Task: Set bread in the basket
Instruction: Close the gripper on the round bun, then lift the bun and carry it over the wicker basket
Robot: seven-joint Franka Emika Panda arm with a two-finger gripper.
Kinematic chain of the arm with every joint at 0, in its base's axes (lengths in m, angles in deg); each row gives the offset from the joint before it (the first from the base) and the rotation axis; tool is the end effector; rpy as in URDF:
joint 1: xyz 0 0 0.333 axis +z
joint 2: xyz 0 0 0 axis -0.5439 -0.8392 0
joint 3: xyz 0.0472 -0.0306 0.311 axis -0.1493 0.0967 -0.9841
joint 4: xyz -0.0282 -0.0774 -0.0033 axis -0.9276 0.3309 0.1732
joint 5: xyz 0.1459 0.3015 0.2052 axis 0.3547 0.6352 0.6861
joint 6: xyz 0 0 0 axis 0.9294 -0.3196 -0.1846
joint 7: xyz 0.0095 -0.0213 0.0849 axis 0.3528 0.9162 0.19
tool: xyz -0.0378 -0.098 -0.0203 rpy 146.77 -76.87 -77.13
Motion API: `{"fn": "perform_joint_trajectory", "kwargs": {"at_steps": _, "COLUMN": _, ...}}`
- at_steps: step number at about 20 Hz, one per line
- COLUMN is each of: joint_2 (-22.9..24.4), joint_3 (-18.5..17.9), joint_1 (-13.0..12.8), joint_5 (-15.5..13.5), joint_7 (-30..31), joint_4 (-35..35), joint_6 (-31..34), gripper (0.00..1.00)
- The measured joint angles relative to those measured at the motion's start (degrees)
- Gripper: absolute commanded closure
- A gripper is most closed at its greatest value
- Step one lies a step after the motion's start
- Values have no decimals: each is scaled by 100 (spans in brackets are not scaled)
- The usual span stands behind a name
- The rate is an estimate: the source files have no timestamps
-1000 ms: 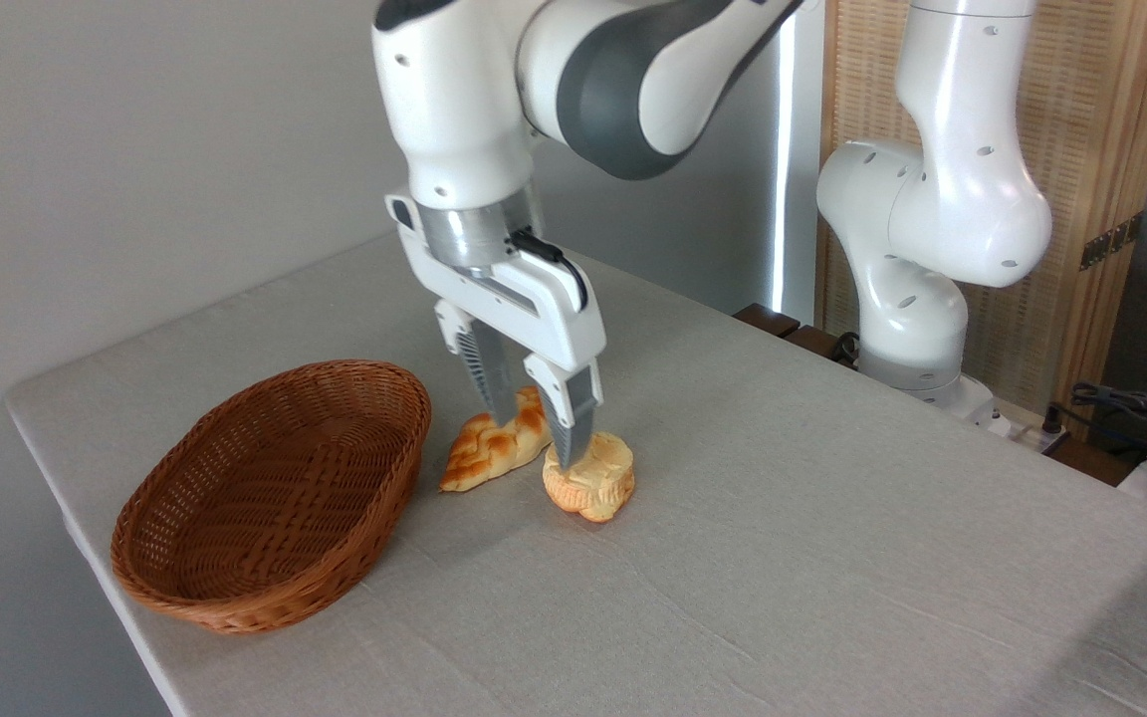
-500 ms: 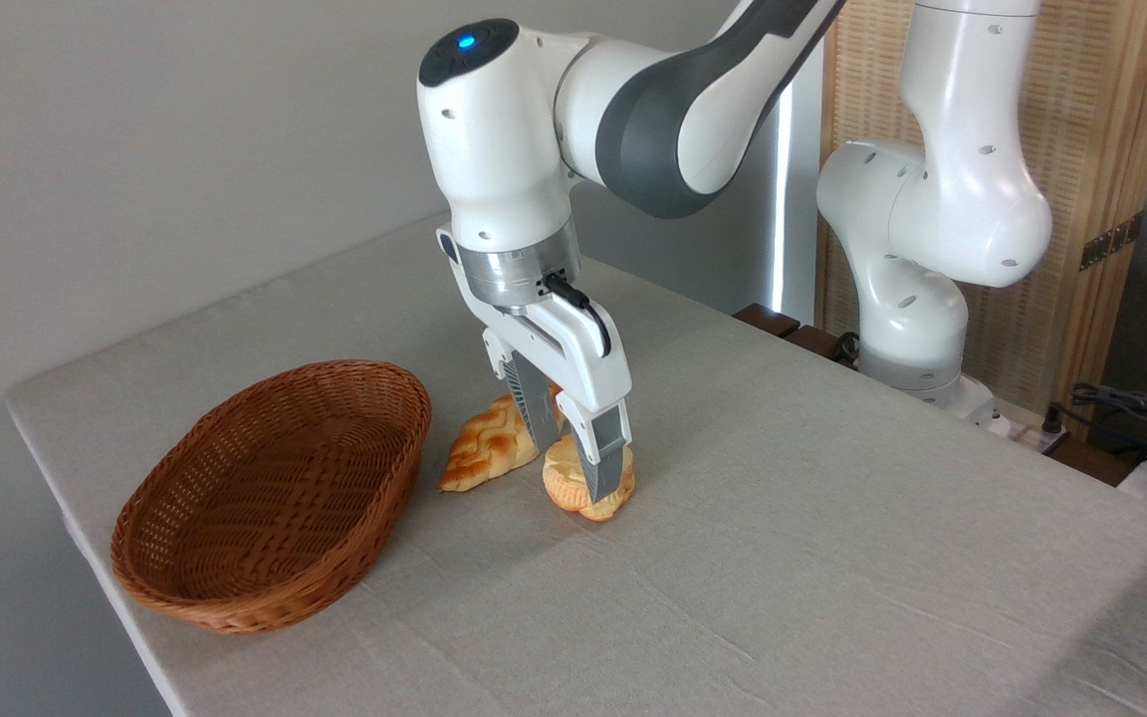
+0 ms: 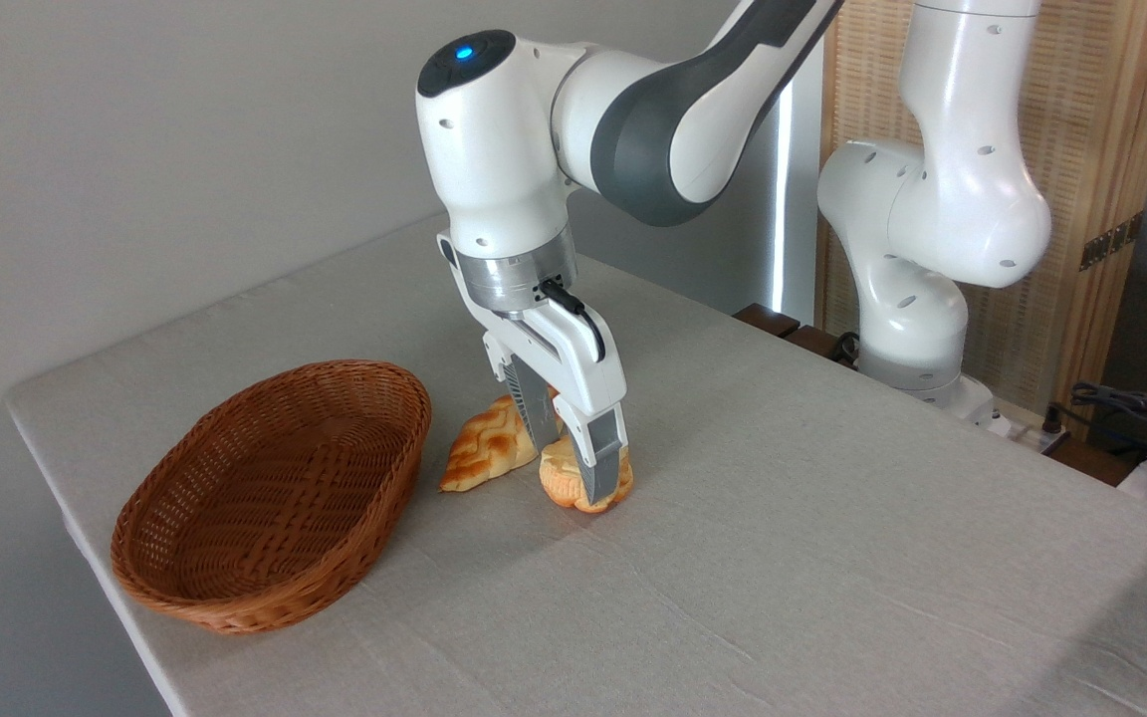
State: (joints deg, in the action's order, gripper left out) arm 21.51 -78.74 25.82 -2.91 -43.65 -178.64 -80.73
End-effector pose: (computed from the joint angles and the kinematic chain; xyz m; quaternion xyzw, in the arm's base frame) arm 0.4702 -0.0453 0.4291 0.8990 -0.4350 -0.0368 0.0341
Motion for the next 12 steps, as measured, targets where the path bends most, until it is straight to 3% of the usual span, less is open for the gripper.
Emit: {"fn": "perform_joint_trajectory", "kwargs": {"at_steps": 12, "joint_2": -18, "joint_3": 1, "joint_1": -25, "joint_5": 0, "joint_7": 0, "joint_4": -5, "joint_6": -3, "gripper": 67}}
